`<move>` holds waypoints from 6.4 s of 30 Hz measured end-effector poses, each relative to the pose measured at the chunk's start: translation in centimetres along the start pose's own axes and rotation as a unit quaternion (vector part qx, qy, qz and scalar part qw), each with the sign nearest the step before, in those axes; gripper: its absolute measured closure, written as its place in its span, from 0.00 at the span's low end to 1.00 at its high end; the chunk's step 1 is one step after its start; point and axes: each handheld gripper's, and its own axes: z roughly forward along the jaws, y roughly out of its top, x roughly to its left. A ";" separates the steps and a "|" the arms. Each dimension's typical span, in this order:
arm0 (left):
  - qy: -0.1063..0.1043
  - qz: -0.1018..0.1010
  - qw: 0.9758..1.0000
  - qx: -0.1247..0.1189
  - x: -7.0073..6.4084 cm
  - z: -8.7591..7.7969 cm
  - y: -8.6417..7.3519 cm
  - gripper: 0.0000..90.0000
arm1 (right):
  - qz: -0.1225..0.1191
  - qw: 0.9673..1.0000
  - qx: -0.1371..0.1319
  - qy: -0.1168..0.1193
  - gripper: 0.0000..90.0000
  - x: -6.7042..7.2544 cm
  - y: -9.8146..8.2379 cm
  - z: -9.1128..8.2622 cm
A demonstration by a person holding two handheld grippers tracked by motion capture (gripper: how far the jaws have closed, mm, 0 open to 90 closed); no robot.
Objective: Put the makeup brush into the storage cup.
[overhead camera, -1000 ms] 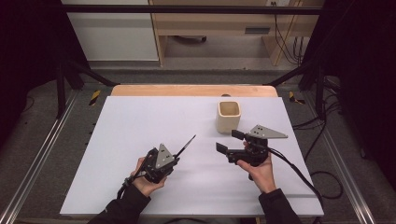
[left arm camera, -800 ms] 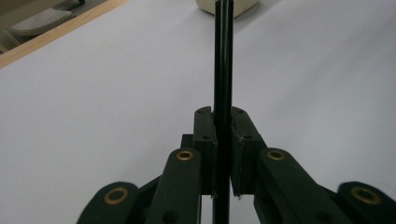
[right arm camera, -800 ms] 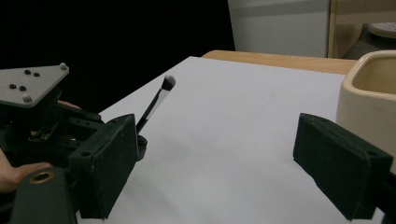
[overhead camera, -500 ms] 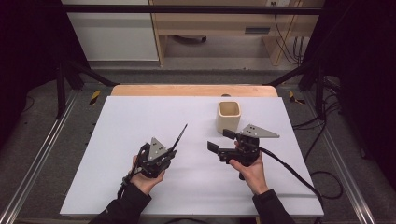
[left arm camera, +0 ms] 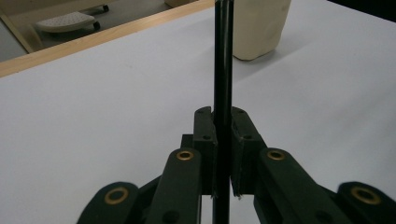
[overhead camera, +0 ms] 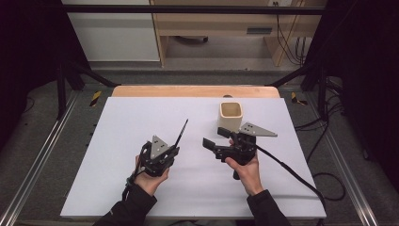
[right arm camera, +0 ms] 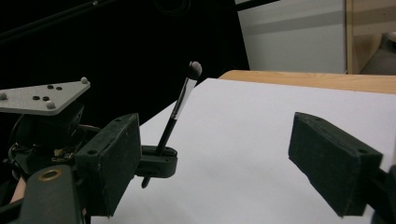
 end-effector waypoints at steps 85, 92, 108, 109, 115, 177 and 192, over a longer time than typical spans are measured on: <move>-0.077 0.008 0.996 -0.048 -4.5 -0.4 -0.1 0.67 | 0.020 0.998 0.003 0.063 0.93 0.5 -1.8 1.4; -0.084 0.006 0.994 -0.062 -3.1 -0.9 0.0 0.48 | 0.004 0.999 -0.011 0.035 0.93 -0.2 -1.0 0.0; -0.085 -0.003 0.995 -0.060 0.8 -1.8 0.4 0.22 | -0.034 0.999 -0.014 -0.015 0.93 -1.1 -0.1 -1.9; -0.085 -0.002 0.995 -0.059 1.1 -1.9 0.4 0.21 | -0.036 0.999 -0.015 -0.020 0.93 -1.3 0.0 -2.0; -0.079 -0.004 0.995 -0.059 2.4 -2.6 0.2 0.16 | -0.045 0.998 -0.010 -0.039 0.93 -1.6 0.0 -2.5; -0.001 -0.017 1.000 -0.025 9.6 -6.1 -5.6 0.11 | -0.078 0.979 -0.032 -0.188 0.92 -6.2 7.9 -1.6; -0.007 -0.012 1.000 -0.020 9.3 -5.8 -5.7 0.11 | -0.074 0.973 -0.046 -0.216 0.92 -7.4 9.8 -0.8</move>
